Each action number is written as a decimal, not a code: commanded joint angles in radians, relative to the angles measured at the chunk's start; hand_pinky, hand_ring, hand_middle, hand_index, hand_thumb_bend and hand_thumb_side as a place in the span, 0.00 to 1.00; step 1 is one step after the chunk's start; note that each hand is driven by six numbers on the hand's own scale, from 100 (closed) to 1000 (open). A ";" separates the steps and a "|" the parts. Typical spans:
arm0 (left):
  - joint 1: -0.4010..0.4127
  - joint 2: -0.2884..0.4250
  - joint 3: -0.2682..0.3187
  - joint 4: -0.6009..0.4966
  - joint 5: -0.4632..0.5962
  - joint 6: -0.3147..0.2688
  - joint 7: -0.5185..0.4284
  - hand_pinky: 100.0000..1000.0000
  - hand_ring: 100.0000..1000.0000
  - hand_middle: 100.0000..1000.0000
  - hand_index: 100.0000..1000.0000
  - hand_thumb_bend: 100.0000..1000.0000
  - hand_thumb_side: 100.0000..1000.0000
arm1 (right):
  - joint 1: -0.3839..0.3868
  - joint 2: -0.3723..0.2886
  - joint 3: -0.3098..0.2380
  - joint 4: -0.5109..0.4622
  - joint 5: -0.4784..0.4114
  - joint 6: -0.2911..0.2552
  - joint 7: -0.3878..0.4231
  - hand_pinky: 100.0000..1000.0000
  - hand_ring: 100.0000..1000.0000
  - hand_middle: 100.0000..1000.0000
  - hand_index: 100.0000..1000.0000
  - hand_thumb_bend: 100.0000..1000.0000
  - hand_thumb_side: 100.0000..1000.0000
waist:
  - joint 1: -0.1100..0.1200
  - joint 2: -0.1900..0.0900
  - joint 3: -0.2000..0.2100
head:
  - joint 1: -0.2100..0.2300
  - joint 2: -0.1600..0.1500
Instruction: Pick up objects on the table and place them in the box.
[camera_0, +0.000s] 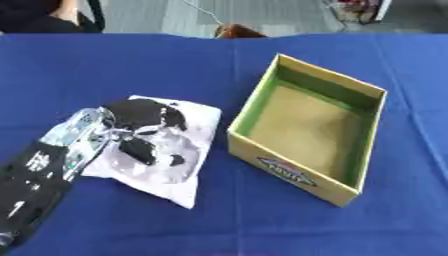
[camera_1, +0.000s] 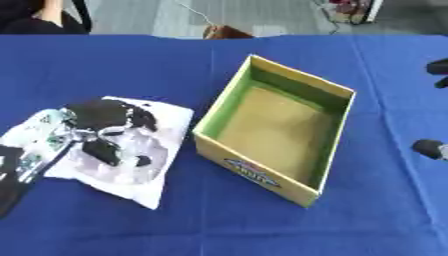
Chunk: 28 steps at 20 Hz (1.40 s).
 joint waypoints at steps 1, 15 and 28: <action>-0.004 0.008 0.002 -0.001 -0.018 -0.005 -0.020 0.67 0.65 0.70 0.79 0.37 0.83 | -0.015 -0.017 -0.010 -0.010 -0.003 0.002 -0.001 0.62 0.73 0.87 0.92 0.65 0.59 | -0.003 -0.008 -0.001 | 0.011 -0.001; 0.004 0.001 0.003 -0.020 -0.033 0.036 0.054 0.00 0.00 0.00 0.05 0.00 0.11 | -0.014 -0.017 -0.012 -0.009 -0.002 0.004 -0.002 0.62 0.73 0.87 0.92 0.67 0.58 | -0.004 -0.007 -0.001 | 0.015 -0.001; 0.001 0.016 0.002 -0.030 0.047 0.050 0.104 0.00 0.00 0.00 0.00 0.00 0.12 | -0.013 -0.019 -0.013 -0.008 -0.001 0.004 -0.002 0.62 0.73 0.87 0.92 0.68 0.58 | -0.004 -0.009 0.001 | 0.015 -0.001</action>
